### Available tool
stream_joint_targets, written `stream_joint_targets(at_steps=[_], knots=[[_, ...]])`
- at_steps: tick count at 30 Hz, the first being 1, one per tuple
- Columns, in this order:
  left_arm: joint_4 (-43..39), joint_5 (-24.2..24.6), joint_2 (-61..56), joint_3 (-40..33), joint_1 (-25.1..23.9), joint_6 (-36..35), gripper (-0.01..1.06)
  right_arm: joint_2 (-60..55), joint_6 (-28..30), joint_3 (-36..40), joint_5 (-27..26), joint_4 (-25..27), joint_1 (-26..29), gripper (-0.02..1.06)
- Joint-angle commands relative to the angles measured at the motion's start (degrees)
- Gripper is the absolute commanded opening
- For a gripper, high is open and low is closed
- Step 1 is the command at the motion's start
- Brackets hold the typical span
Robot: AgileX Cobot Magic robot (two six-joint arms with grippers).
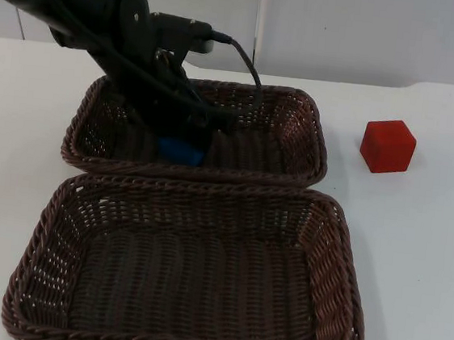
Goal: Pick up one cube with the left hand and place it into the upper basket. Pick up one cube with the right hand and place it into the lower basket.
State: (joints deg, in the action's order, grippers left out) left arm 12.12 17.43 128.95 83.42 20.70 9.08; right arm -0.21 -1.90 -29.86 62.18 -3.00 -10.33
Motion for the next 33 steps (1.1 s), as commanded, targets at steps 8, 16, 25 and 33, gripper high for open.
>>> stream_joint_targets(at_steps=[8,16,25,33], knots=[[1.14,0.12,-0.11,0.28,-0.16,0.04,0.64,0.21,0.23,0.27,-0.33,0.12,-0.26,1.05],[1.02,3.24,-4.26,0.50,-0.16,0.04,1.05,0.21,0.23,0.27,-0.33,0.12,-0.26,1.05],[1.02,6.27,-13.61,0.50,-0.16,-0.11,1.05,0.21,0.23,0.27,-0.33,0.12,-0.26,1.05],[1.02,10.11,-21.98,0.39,-0.16,-0.11,1.05,0.21,0.23,0.27,-0.33,0.12,-0.26,1.05]])
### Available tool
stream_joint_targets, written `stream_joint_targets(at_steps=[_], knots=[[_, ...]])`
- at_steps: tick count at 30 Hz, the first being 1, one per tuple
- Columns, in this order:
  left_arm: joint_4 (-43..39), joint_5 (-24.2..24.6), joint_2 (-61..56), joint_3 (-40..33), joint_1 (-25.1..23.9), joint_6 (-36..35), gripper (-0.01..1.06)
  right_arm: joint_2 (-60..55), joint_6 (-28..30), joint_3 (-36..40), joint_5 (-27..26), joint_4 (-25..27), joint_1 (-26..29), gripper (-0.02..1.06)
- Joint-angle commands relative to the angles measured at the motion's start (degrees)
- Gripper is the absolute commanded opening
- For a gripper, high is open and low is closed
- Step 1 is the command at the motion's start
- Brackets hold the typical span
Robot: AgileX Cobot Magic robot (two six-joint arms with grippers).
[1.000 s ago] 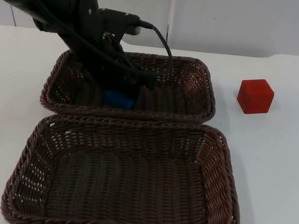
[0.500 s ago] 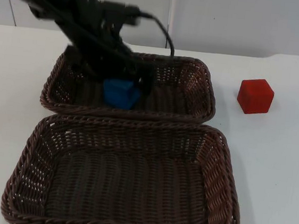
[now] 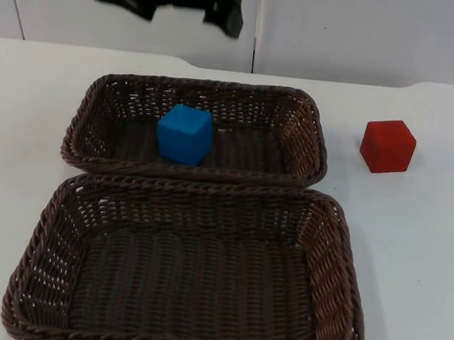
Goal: Pick up one cube with the left hand and place it into the upper basket. Pick up one cube with the right hand and place it into the lower basket.
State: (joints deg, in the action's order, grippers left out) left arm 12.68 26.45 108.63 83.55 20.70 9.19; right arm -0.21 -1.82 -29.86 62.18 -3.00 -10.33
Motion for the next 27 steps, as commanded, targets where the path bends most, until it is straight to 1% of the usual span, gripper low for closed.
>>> stream_joint_targets(at_steps=[1,6,10,11,15,16,20,21,26,27], knots=[[0.47,1.66,-3.12,0.27,-0.16,-0.22,1.05,0.21,0.14,0.27,-0.33,0.12,-0.26,1.05],[0.25,3.67,-7.13,0.14,-0.16,-0.22,1.05,0.21,0.14,0.27,-0.33,0.12,-0.26,1.05],[0.25,7.52,-10.80,0.14,-0.16,-0.22,1.05,0.21,0.14,0.27,-0.33,0.12,-0.26,1.05],[0.25,7.52,-10.80,0.14,-0.16,-0.22,1.05,0.21,0.14,0.27,-0.33,0.12,-0.26,1.05],[0.04,10.67,-14.29,0.05,-0.16,0.01,1.05,0.21,0.14,0.27,-0.33,0.12,-0.26,1.05],[0.04,10.67,-14.29,0.05,-0.16,0.01,1.05,0.21,0.14,0.27,-0.33,0.12,-0.26,1.05],[-0.11,14.98,-18.05,0.05,-0.16,0.01,1.05,0.21,0.14,0.27,-0.33,0.12,-0.26,1.05],[-0.11,14.98,-18.05,0.05,-0.16,0.01,1.05,0.21,0.14,0.27,-0.33,0.12,-0.26,1.05],[-0.11,18.57,-21.60,0.05,-0.16,0.01,1.05,0.21,0.14,0.27,-0.33,0.12,-0.26,1.05],[-0.11,18.57,-21.60,0.05,-0.16,0.01,1.05,0.21,0.14,0.27,-0.33,0.12,-0.26,1.05]])
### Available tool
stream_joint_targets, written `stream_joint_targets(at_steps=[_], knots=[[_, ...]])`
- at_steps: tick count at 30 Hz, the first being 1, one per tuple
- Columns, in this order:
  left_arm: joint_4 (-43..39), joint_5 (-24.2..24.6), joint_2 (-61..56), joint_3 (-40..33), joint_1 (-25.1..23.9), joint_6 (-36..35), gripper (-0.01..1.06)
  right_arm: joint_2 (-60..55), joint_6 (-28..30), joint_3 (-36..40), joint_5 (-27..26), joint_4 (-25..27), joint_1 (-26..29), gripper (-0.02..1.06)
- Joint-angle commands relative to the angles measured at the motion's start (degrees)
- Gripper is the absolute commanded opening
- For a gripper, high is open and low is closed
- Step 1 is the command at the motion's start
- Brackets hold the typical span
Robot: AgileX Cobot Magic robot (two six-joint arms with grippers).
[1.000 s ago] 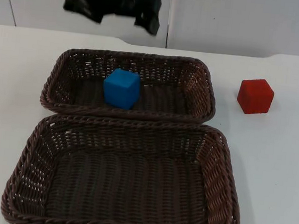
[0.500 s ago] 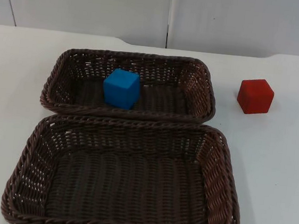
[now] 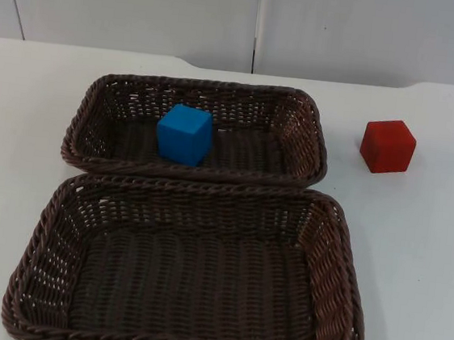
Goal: Pick up one cube with the left hand and place it into the upper basket. Pick up one cube with the right hand and place it into the lower basket.
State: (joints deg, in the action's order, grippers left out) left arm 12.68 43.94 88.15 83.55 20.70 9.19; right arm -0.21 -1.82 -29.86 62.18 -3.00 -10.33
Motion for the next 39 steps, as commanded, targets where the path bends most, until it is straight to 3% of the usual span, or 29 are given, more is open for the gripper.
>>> stream_joint_targets(at_steps=[1,6,16,31,39], knots=[[-0.11,2.16,-2.00,0.05,-0.16,0.01,1.05,0.21,0.14,0.27,-0.33,0.12,-0.26,1.05],[-0.88,4.76,-6.32,-1.79,-0.16,0.87,1.05,0.21,0.14,0.27,-0.33,0.12,-0.26,1.05],[-1.10,1.48,-18.73,-14.33,-0.16,0.87,1.05,0.21,0.14,0.27,-0.33,0.12,-0.26,1.05],[-1.37,-6.57,-37.72,-38.92,-0.16,0.87,1.05,0.21,0.14,0.27,-0.33,0.12,-0.26,1.05],[0.23,-6.36,-46.92,-44.65,-0.16,0.65,1.05,0.21,0.14,0.27,-0.33,0.12,-0.26,1.05]])
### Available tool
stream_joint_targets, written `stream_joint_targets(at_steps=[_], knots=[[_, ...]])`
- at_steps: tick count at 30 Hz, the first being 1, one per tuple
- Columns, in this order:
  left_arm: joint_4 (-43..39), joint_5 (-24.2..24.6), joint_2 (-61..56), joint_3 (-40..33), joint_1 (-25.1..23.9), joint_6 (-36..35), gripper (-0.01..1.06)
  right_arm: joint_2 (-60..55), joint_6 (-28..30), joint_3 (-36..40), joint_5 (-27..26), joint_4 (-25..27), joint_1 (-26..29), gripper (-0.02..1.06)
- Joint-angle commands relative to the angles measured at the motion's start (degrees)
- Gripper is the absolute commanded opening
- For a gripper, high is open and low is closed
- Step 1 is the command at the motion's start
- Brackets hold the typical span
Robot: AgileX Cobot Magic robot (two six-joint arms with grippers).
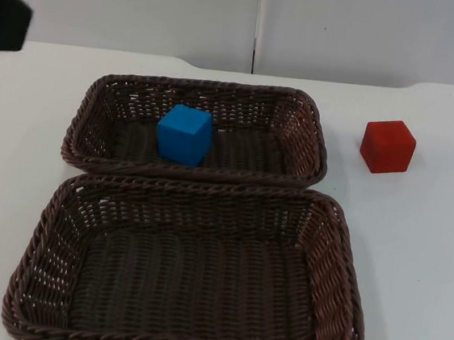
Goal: Pick up one cube with the left hand and place it into the upper basket. Pick up one cube with the right hand and place it into the lower basket.
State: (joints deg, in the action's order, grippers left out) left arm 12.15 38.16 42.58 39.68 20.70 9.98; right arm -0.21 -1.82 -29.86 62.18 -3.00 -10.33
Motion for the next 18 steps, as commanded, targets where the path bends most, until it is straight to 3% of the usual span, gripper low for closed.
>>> stream_joint_targets(at_steps=[1,18], knots=[[0.76,-0.42,-2.27,-1.28,-0.16,-0.14,1.05,0.21,0.14,0.27,-0.33,0.12,-0.26,1.05],[0.64,-1.56,-6.01,-4.58,-0.16,-0.25,1.05,0.21,0.14,0.27,-0.33,0.12,-0.26,1.05]])
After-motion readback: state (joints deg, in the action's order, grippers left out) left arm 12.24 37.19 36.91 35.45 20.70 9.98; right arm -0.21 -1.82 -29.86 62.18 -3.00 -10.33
